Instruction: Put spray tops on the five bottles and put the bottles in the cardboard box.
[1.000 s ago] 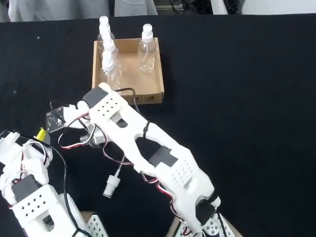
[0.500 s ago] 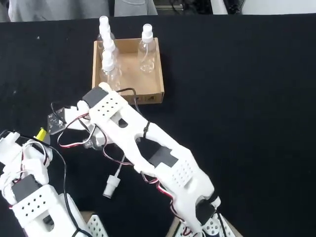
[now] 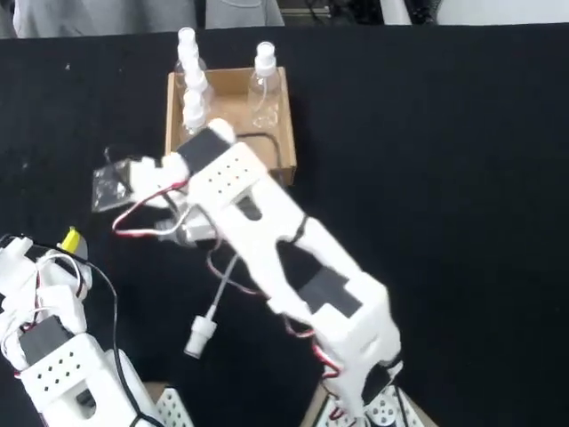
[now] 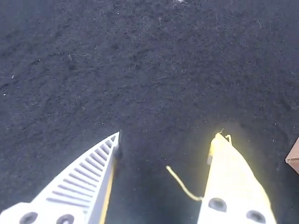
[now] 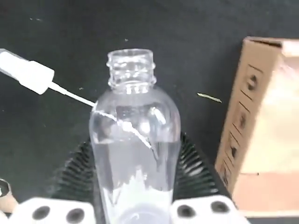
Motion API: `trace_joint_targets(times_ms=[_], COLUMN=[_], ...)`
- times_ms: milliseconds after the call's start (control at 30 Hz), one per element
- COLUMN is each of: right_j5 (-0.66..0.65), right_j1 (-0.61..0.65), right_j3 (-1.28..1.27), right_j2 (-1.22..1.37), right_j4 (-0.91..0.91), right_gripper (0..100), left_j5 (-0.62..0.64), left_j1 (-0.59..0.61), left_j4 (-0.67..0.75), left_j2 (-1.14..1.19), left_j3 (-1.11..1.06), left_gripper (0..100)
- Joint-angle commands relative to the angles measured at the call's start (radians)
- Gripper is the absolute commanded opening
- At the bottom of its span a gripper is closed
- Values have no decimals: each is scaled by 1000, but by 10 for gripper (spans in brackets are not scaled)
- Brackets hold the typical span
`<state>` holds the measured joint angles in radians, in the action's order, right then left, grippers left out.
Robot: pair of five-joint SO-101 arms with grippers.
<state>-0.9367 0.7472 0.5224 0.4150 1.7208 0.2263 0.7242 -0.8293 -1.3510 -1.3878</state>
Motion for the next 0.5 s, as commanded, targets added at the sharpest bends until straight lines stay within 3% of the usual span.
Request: trace_joint_targets(times_ms=[0, 467], right_j5=[29, 400], right_j1=[-32, -83], right_j3=[58, -21], right_j2=[-120, -280], right_j4=[37, 38], right_gripper=[11, 11], left_j5=[8, 8], left_j1=[-4, -12], left_j4=[20, 23], left_j2=[-15, -15], left_j3=[44, 35], left_gripper=[281, 281])
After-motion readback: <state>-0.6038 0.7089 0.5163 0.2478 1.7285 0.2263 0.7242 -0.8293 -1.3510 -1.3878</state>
